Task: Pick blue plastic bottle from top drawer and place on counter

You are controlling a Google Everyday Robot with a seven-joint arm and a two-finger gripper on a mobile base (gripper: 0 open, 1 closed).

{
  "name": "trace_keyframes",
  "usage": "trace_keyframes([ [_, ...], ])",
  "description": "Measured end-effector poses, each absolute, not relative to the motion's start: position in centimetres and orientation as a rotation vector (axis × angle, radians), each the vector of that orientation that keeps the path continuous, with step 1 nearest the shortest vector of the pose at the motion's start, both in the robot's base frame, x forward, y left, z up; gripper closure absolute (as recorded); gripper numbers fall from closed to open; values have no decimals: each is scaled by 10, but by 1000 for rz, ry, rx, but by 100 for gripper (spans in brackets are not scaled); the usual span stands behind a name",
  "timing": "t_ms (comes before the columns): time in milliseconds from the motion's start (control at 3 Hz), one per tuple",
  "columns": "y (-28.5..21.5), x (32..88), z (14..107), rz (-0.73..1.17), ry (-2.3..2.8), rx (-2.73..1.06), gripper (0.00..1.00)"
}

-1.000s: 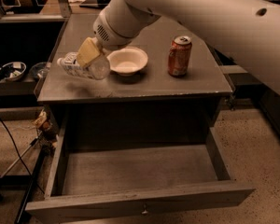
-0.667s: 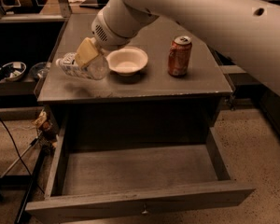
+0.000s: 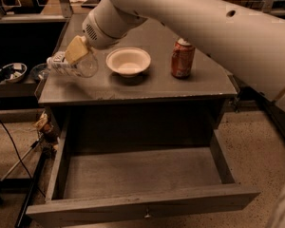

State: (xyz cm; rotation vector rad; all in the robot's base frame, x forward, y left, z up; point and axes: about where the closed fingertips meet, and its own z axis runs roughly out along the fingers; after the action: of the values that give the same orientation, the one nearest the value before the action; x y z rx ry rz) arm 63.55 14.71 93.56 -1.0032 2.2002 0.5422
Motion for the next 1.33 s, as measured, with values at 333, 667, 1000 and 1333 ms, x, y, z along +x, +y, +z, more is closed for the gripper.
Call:
trace_keyframes([
  [333,147,634,934,543,2206,-995,100],
  [667,147,632,928,564,2217,-943,100],
  [1000,144,634,924,572,2223,-890,100],
  [1333,140,636,921,574,2215,-839,100],
])
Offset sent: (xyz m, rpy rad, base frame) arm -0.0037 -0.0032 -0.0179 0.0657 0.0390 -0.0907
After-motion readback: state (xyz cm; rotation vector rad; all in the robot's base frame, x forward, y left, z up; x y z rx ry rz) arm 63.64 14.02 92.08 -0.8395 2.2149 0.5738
